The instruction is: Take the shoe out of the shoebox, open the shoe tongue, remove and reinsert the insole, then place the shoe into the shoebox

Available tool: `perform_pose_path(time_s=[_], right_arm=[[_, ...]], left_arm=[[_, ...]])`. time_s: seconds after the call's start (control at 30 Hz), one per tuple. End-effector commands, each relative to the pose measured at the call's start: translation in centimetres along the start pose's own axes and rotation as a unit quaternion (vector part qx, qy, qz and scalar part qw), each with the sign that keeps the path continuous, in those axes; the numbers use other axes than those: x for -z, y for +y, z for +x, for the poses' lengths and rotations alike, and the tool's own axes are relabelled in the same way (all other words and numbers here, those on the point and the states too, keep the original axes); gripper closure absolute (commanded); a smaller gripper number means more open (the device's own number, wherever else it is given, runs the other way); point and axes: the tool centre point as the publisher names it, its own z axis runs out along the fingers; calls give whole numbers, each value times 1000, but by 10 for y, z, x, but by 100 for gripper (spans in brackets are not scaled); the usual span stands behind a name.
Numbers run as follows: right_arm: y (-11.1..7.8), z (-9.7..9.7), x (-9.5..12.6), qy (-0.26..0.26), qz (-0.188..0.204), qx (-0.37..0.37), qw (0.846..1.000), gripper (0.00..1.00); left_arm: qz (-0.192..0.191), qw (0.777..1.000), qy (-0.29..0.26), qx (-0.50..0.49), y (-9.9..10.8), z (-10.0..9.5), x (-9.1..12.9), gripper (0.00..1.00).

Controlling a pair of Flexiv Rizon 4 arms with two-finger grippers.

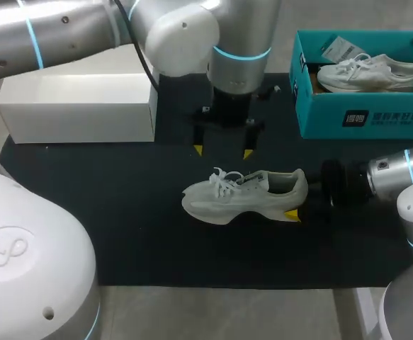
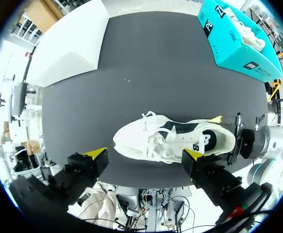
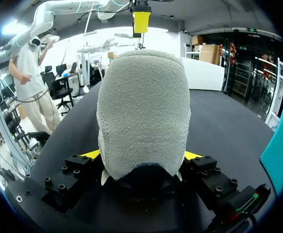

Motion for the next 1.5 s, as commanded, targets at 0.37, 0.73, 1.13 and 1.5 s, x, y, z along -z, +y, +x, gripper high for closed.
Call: perform_pose_path(time_s=[0.37, 0.73, 1.13, 1.5], right_arm=[[-1, -1, -2, -1, 1, 0, 1000, 100], [-1, -1, -2, -1, 1, 0, 1000, 100], [-1, -1, -2, -1, 1, 0, 1000, 100], [-1, -1, -2, -1, 1, 0, 1000, 100]], left_arm=[[10, 1000, -6, -22, 3, 62, -26, 0], [-10, 999, -21, -44, 1, 82, -54, 0], [-23, 998, -63, -13, 15, 60, -61, 0], [-31, 998, -50, 10, 26, 37, -54, 66]])
